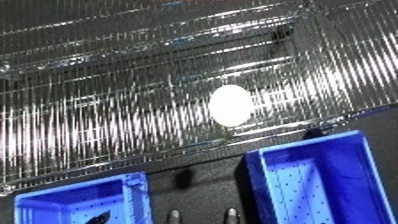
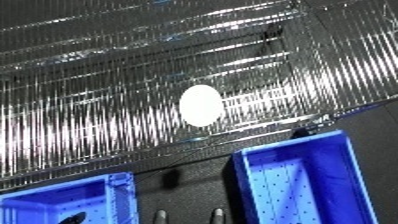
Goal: Pick up the object and place it into the box
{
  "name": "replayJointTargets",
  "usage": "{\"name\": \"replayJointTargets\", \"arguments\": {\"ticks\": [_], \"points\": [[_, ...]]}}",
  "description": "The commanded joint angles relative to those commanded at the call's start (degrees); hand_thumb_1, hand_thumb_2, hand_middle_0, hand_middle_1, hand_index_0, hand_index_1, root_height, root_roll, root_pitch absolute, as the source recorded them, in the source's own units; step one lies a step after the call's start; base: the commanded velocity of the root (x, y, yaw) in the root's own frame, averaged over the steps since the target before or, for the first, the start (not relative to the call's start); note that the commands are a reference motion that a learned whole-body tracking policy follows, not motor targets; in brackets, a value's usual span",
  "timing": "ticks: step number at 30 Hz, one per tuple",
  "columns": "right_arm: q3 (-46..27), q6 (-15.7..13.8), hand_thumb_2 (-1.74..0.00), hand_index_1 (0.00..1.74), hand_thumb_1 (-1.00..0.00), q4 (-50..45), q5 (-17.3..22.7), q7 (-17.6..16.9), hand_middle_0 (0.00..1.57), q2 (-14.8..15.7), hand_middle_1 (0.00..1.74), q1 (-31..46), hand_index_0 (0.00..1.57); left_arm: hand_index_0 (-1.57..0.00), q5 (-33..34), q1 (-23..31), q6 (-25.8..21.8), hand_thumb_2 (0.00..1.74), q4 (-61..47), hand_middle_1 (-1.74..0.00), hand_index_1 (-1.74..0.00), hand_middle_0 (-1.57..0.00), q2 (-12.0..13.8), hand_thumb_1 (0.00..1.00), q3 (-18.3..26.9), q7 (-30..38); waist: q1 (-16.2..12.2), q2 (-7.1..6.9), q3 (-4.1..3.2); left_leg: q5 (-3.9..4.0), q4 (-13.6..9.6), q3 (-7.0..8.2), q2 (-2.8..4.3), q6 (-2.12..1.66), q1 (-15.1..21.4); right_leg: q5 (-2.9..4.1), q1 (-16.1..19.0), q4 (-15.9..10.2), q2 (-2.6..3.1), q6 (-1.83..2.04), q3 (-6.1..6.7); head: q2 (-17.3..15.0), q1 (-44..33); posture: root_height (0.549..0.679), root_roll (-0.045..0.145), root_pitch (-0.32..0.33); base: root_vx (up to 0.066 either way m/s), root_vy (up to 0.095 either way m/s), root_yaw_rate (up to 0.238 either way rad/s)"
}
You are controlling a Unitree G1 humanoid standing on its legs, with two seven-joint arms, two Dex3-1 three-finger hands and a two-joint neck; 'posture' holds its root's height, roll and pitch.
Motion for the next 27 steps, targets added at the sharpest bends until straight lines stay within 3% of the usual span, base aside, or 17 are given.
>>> {"name": "replayJointTargets", "arguments": {"ticks": [8, 18, 23, 27], "points": [[0.5, -0.7, 0.0, 0.0, 0.0, -7.2, 0.8, -1.2, 0.0, -1.6, 0.0, -0.2, 0.0, 0.0, -1.0, 0.5, 0.7, 0.0, -2.2, 0.0, 0.0, 0.0, 1.2, 0.0, -0.5, 0.3, -0.3, -0.15, 1.0, -2.62, 6.8, 0.19, 0.07, 0.3, -5.9, -2.52, -6.1, 7.8, 0.08, -0.11, 1.16, 1.6, 0.0, 0.649, 0.038, 0.065, -0.034, -0.006, 0.029], [1.8, -1.6, 0.0, 0.0, 0.0, -17.2, 0.5, -0.2, 0.0, -4.0, 0.0, 0.6, 0.0, 0.0, -1.9, 2.5, 1.4, 0.0, -4.5, 0.0, 0.0, 0.0, 2.4, 0.0, 0.0, 0.4, -0.5, -0.36, 1.81, -4.07, 10.9, 0.28, 0.52, 0.54, -9.1, -3.65, -9.6, 12.1, 0.13, -0.05, 1.65, 1.0, -1.7, 0.641, 0.034, 0.073, -0.014, -0.007, 0.01], [1.6, -2.6, 0.0, 0.0, 0.0, -37.4, -0.1, -1.6, 0.0, -7.4, 0.0, 5.4, 0.0, 0.0, -1.8, 6.6, 0.9, 0.0, -6.7, 0.0, 0.0, 0.0, 3.4, 0.0, 1.9, 0.3, -1.6, -0.99, 2.19, -4.51, 12.1, 0.35, 1.01, 0.72, -9.6, -4.05, -10.5, 13.5, 0.1, 0.06, 2.2, 0.3, -5.1, 0.637, 0.032, 0.07, 0.005, 0.001, -0.021], [0.4, -4.7, 0.0, 0.0, 0.0, -47.5, 1.3, 0.2, 0.0, -9.7, 0.0, 7.7, 0.0, 0.0, -1.7, 8.5, -0.2, 0.0, -6.5, 0.0, 0.0, 0.0, 3.7, 0.0, 3.3, -0.3, -2.4, -1.33, 2.28, -4.72, 12.7, 0.67, 1.53, 0.84, -9.8, -4.2, -11.1, 14.1, -0.03, 0.22, 2.49, 0.0, -6.7, 0.635, 0.03, 0.07, 0.004, 0.01, -0.048]]}}
